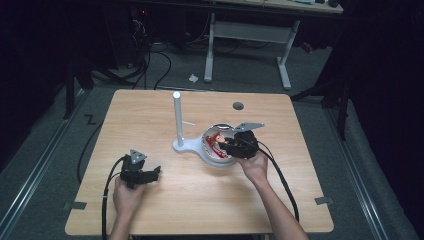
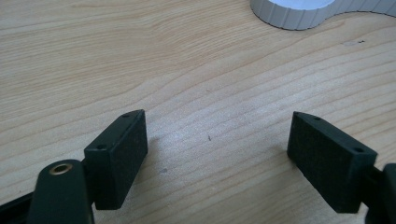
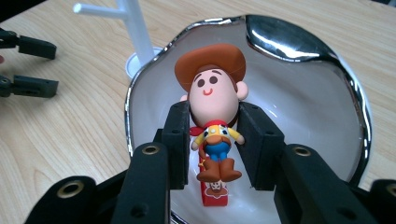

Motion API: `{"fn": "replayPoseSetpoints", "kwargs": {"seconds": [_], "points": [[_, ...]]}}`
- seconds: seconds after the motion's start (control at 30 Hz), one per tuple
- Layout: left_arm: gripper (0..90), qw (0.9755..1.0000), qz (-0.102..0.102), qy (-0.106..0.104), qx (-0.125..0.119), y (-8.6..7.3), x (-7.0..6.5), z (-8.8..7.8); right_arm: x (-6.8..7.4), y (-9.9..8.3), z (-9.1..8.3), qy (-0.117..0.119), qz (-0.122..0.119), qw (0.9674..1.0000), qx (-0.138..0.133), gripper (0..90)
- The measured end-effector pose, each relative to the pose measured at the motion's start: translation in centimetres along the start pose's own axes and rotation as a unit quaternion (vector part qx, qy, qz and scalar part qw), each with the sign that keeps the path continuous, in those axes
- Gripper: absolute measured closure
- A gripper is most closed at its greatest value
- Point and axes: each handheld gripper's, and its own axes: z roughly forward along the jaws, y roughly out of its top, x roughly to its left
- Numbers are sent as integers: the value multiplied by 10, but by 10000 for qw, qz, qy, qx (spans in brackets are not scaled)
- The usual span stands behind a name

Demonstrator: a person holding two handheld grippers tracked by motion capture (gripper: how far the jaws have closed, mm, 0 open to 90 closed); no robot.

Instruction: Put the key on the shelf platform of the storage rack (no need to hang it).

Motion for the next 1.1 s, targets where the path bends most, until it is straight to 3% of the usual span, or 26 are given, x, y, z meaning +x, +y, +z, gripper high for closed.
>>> {"fn": "replayPoseSetpoints", "kwargs": {"seconds": [0.27,0.43,0.77,1.1], "points": [[207,10000,-1,0,0,0,0,0,0,-1,4,-119,38,9999,80,653],[208,10000,-5,-3,-3,0,0,0,1,1,2,-121,107,9999,39,572],[208,10000,-9,-3,-8,0,0,0,-4,5,-23,-301,145,9990,-286,494],[209,10000,-11,-5,-9,0,0,0,-14,5,-44,-448,188,9977,-476,508]]}}
